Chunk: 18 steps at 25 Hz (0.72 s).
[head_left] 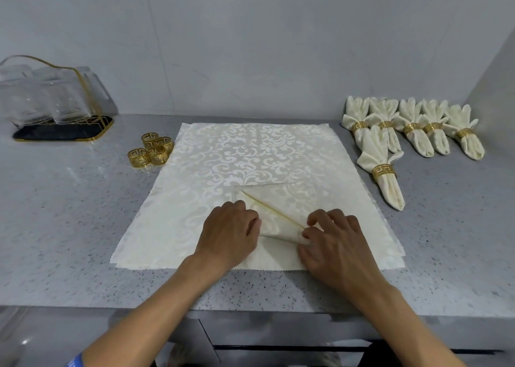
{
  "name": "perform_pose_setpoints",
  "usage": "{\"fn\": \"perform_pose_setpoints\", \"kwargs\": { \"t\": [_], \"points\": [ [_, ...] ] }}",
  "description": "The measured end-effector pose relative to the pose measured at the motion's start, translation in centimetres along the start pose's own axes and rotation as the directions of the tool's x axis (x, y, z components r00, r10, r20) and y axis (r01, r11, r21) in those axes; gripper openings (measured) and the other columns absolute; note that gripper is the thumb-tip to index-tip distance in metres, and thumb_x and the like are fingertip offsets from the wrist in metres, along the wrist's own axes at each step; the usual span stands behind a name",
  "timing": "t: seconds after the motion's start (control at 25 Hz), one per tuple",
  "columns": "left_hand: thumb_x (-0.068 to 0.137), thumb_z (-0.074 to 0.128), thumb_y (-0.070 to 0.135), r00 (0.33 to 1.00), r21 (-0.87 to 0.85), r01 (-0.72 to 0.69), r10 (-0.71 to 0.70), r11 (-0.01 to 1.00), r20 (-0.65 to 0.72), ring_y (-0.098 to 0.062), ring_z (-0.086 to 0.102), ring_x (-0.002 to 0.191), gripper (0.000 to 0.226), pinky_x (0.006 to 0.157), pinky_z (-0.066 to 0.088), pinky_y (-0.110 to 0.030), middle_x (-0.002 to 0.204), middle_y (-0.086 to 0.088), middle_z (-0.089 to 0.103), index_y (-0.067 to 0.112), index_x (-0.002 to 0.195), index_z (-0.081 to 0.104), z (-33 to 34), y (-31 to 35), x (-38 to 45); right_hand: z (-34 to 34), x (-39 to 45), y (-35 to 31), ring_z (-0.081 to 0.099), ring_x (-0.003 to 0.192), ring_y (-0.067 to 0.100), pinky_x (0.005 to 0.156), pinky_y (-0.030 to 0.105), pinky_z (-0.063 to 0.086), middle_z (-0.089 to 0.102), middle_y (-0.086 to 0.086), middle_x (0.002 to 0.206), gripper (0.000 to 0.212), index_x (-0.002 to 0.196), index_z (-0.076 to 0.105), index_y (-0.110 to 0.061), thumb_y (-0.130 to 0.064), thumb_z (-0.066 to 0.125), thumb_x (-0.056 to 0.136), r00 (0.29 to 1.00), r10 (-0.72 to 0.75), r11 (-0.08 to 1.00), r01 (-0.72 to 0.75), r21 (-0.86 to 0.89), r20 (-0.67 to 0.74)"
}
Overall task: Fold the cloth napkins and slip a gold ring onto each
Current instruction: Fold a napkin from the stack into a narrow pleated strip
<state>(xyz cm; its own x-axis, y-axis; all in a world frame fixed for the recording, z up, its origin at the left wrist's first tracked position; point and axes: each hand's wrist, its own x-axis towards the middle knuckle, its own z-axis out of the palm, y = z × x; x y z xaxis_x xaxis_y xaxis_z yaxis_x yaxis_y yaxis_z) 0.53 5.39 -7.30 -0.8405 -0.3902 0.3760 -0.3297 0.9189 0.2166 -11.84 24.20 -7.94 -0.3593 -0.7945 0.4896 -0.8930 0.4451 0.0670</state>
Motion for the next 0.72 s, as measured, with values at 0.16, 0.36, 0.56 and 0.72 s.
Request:
{"fn": "perform_pose_setpoints", "kwargs": {
  "t": [0.16,0.36,0.56,0.72],
  "points": [
    [0.096,0.047,0.033,0.992,0.072,-0.031,0.022,0.997,0.125,-0.018,0.046,0.08,0.028,0.065,0.027,-0.03,0.079,0.004,0.052,0.019,0.086,0.069,-1.1,-0.1,1.1,-0.8,0.8,-2.1,0.047,0.074,0.024,0.068,0.038,0.03,0.051,0.0,0.074,0.021,0.062,0.059,-0.014,-0.021,0.047,0.078,1.0,-0.008,1.0,0.008,-0.024,0.01],
    [0.087,0.051,0.013,0.922,-0.117,-0.033,0.075,0.993,0.38,-0.019,0.04,0.058,0.027,0.055,0.029,-0.033,0.063,-0.014,0.048,0.006,0.062,0.043,-2.4,-0.6,2.8,-1.6,-0.9,-10.6,0.047,0.064,0.021,0.064,0.037,0.039,0.051,-0.003,0.069,0.019,0.062,0.059,-0.017,-0.026,0.058,0.078,0.994,0.086,0.971,-0.1,0.216,0.072],
    [0.098,0.04,0.052,0.959,-0.126,0.066,-0.028,0.99,0.282,-0.017,0.05,0.081,0.038,0.073,0.039,-0.035,0.089,0.002,0.05,0.019,0.083,0.053,-1.0,1.6,-0.7,-2.7,-0.5,-5.7,0.052,0.071,0.012,0.067,0.034,0.042,0.062,-0.01,0.081,0.013,0.08,0.067,-0.02,-0.024,0.056,0.085,0.993,-0.093,0.826,0.039,0.562,0.067],
    [0.094,0.022,0.058,0.99,0.165,-0.001,-0.023,0.986,0.14,-0.023,0.05,0.092,0.064,0.075,0.043,-0.035,0.109,-0.004,0.053,0.014,0.128,0.053,0.8,2.3,-2.8,-3.0,-0.6,2.3,0.057,0.102,0.011,0.081,0.031,0.046,0.06,-0.014,0.121,0.044,0.114,0.064,-0.031,-0.031,0.053,0.072,0.909,-0.276,0.912,0.144,0.385,0.313]
  ]
}}
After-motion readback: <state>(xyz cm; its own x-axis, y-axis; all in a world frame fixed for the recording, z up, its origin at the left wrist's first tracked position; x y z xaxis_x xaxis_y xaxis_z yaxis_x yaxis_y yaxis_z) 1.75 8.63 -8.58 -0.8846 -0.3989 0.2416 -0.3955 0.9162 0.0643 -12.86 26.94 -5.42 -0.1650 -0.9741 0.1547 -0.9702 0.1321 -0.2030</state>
